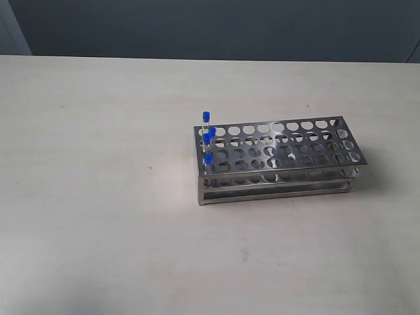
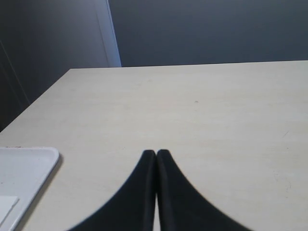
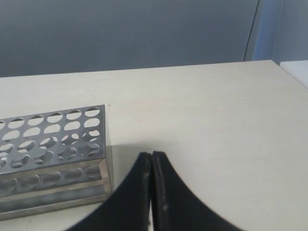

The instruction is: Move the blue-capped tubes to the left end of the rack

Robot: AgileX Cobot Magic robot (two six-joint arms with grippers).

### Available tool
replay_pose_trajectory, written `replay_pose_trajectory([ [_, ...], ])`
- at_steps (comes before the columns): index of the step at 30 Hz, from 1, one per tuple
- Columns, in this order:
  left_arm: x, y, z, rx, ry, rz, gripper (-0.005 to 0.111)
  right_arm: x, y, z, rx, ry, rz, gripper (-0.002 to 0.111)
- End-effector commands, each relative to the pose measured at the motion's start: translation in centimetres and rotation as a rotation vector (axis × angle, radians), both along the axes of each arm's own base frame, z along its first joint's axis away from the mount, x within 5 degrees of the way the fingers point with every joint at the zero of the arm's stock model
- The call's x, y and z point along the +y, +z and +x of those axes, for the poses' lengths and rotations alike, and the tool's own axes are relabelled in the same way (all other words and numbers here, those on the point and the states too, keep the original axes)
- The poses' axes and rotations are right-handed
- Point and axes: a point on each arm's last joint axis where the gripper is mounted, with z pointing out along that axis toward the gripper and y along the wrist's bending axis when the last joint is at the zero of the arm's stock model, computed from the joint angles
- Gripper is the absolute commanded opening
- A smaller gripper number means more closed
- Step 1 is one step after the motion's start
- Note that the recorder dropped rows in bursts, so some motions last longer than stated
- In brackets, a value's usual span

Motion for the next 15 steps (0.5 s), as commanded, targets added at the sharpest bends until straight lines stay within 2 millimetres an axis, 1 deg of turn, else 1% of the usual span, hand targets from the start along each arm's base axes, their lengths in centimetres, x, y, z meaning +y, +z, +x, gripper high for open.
replay_pose_trajectory([
  [1,-0.04,0.05,-0.01,-0.012,-0.006,0.002,0.0,0.08,-0.75,-0.25,0.079,0.009,-0.001,-0.001],
  [6,-0.04,0.05,-0.01,-0.012,-0.006,0.002,0.0,0.1,-1.04,-0.35,0.114,0.012,0.001,-0.001],
  [15,-0.04,0.05,-0.01,-0.012,-0.006,0.002,0.0,0.12,-1.08,-0.37,0.118,0.011,0.006,-0.001],
])
